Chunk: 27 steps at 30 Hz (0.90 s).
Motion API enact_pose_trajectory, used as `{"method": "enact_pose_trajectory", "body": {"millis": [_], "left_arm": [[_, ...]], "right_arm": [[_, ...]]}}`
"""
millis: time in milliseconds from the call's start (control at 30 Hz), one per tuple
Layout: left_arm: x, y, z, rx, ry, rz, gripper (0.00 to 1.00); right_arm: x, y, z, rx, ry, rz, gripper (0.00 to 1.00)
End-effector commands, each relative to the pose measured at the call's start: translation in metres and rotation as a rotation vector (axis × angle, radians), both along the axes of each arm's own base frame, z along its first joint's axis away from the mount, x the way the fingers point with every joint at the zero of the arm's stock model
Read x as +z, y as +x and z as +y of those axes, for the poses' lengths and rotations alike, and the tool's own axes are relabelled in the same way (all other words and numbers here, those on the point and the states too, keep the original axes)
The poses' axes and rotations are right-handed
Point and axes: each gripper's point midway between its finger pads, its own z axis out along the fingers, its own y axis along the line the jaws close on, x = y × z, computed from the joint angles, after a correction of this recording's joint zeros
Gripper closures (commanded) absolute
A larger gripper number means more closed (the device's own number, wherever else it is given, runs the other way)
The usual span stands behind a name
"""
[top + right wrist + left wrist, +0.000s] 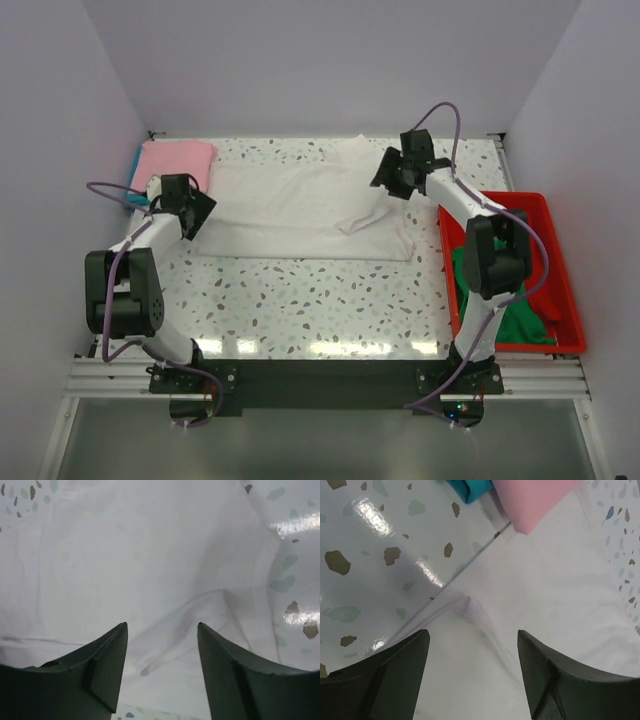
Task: Fold and stack the t-shirts
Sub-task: Fold the tshirt
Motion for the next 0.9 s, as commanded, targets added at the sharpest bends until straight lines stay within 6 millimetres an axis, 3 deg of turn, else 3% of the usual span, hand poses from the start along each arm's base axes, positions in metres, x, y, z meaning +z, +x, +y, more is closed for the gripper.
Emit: {"method": "enact_pose_trajectory", "body": {"millis": [0,100,200,233,267,300,333,367,433,567,633,667,800,867], "left_arm": [[0.041,0.029,0.008,-0.006,0.020,-0.134,0.23],[0.041,0.016,0.007,0.010,0.014,-0.120,0.22],[0.034,-0.007,-0.002,0.024,0.021,-0.085,0.25],[0.030,-0.015,-0.005,0.034,0.030,-0.067,0.27],[0.026,-0.027,-0.008,0.046,0.055,-0.050,0.30],[0.025,-0.031,-0.014,0.037,0.066,-0.045,0.33],[0.023,-0.036,-0.017,0.039,0.075,-0.039,0.35],[0.024,-0.040,-0.019,0.043,0.083,-0.043,0.40],[0.016,-0.044,-0.028,0.013,0.073,-0.037,0.46],[0.001,-0.042,-0.037,-0.019,0.064,-0.010,0.57],[-0.003,-0.042,-0.039,-0.026,0.059,-0.001,0.60],[-0.008,-0.042,-0.039,-0.028,0.058,0.010,0.62],[-0.016,-0.044,-0.038,-0.019,0.063,0.033,0.63],[-0.020,-0.046,-0.036,-0.013,0.068,0.048,0.63]], "right_arm": [[0.027,0.017,0.008,0.066,0.012,-0.041,0.36],[0.037,0.011,0.004,0.053,-0.001,-0.073,0.30],[0.028,-0.011,0.007,0.054,-0.037,-0.065,0.31],[0.023,-0.027,0.007,0.052,-0.063,-0.057,0.32],[0.018,-0.045,0.025,0.086,-0.088,-0.082,0.36],[0.018,-0.046,0.025,0.082,-0.084,-0.082,0.38],[0.004,-0.061,0.025,0.084,-0.103,-0.061,0.42],[0.001,-0.067,0.038,0.102,-0.093,-0.071,0.52],[-0.014,-0.080,0.051,0.128,-0.097,-0.055,0.63],[-0.045,-0.075,0.066,0.154,-0.124,-0.001,0.74],[-0.051,-0.067,0.072,0.163,-0.130,0.003,0.78],[-0.066,-0.067,0.073,0.169,-0.141,0.036,0.78],[-0.073,-0.054,0.079,0.168,-0.150,0.040,0.78],[-0.067,-0.044,0.084,0.166,-0.151,0.027,0.78]]}}
